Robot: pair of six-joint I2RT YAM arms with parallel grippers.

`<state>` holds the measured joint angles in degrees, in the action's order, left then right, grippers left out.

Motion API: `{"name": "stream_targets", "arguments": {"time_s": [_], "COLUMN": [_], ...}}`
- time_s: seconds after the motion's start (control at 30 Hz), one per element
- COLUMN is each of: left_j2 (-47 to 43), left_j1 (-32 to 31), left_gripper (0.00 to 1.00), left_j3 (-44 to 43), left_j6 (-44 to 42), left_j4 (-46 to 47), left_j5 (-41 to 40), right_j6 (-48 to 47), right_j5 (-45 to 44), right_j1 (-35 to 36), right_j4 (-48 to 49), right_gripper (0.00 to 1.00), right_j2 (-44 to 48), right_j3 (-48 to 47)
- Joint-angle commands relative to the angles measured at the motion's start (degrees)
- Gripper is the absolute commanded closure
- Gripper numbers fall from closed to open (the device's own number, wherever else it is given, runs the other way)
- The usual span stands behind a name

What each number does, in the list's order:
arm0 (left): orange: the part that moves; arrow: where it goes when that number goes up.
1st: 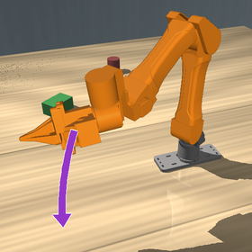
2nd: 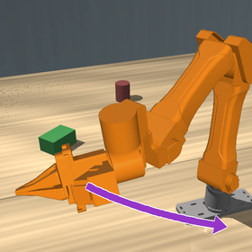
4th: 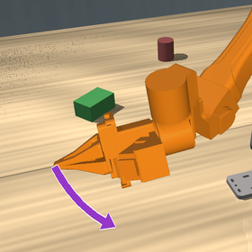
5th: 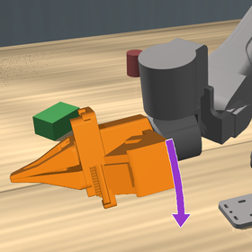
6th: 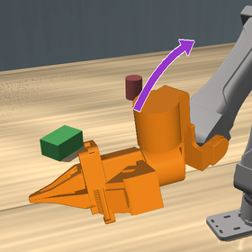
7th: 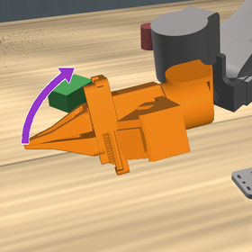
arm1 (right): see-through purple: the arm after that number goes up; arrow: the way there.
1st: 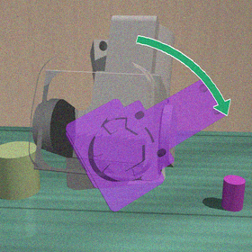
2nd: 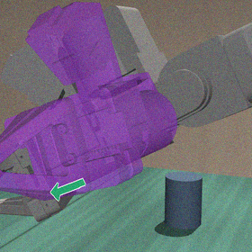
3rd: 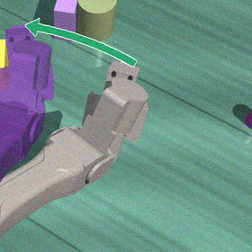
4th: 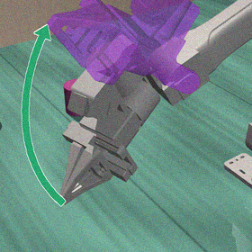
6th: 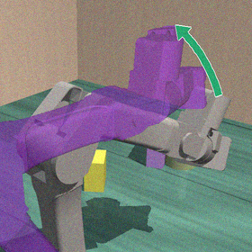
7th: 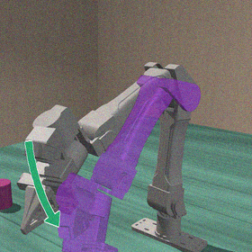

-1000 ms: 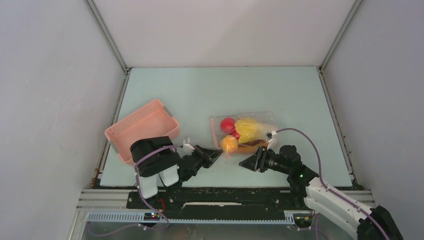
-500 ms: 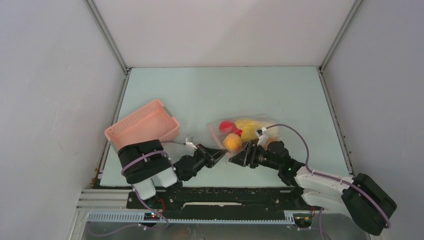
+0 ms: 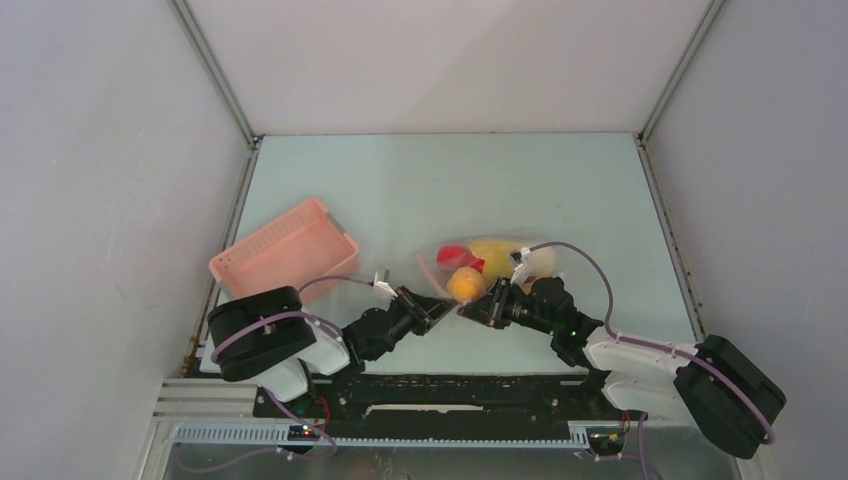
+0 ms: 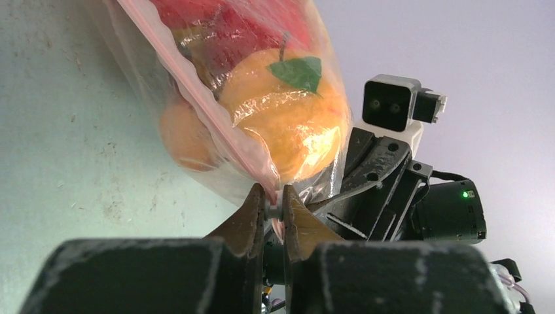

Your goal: Open the zip-top bag and remove the fake food

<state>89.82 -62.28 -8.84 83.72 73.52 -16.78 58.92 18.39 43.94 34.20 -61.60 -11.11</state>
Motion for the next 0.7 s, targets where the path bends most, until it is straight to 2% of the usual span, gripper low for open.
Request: {"name": "stream_targets", "arguments": {"time_s": [0.0, 0.3, 0.53, 0.67], "left_j2": [-3.16, -8.46, -8.64, -8.19], "left_j1": [-0.37, 1.02, 2.54, 3.81], "left_gripper": [0.9, 0.87, 0.87, 0.83], "left_j3": [-1.71, -0.89, 1.0, 2.55], "left_j6": [-1.97, -1.18, 0.23, 1.63], "left_j4": [-2.62, -12.16, -11.39, -9.09], "left_j5": [-1.5, -3.88, -5.01, -4.99], "right_j6": [-0.58, -4.83, -4.13, -3.89], "right_j5": [-0.46, -1.87, -0.99, -0.46], "right_j1": [0.28, 0.2, -0.89, -1.72], "right_j4": [1.74, -9.43, -10.49, -10.87], "right_gripper": [1.0, 1.0, 1.0, 1.0], "right_j2": [0.7, 9.9, 14.43, 15.85], "right_j3": [-2.12, -0.82, 2.17, 2.71]}}
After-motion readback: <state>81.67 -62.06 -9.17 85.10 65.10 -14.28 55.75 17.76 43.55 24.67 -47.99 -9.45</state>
